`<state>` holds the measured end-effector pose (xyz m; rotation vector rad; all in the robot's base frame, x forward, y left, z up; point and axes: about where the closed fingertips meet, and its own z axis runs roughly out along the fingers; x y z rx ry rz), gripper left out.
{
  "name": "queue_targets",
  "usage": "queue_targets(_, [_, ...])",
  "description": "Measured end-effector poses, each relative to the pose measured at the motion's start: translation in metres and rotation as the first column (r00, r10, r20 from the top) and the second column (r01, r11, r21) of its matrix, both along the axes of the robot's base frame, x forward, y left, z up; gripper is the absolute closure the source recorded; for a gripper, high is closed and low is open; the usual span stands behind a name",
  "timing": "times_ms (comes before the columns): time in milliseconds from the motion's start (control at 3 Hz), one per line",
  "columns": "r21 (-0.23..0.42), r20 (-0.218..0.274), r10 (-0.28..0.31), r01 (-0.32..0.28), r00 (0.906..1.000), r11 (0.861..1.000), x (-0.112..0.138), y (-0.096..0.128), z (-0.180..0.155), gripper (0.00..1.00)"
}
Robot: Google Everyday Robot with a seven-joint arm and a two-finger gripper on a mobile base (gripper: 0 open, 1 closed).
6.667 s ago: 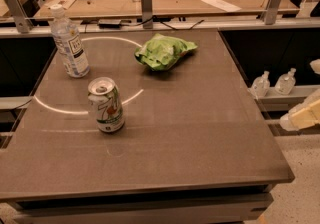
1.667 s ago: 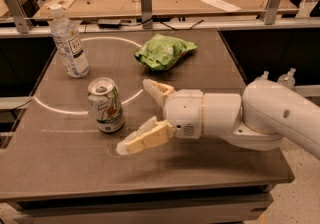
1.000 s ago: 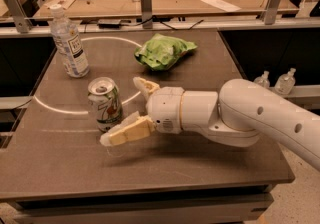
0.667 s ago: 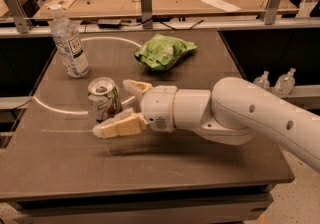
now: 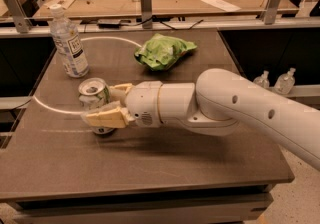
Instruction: Move 7up can near green rice chip bag
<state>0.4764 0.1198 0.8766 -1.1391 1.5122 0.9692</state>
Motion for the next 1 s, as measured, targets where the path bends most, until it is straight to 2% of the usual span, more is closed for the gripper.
queue_targets(333, [-0.007,-0.01,-0.014,0.014,0.9999,1.0,0.002,-0.003,0.001,0.87])
queue_targets(667, [-0.036,0.008,-0.105,0.105,0.9945,0.994,0.008,-0.024,0.001,1.0])
queue_targets(1000, [-0.086,0.04,-0.241,0.244,0.9697,0.966,0.013,-0.056,0.0,1.0])
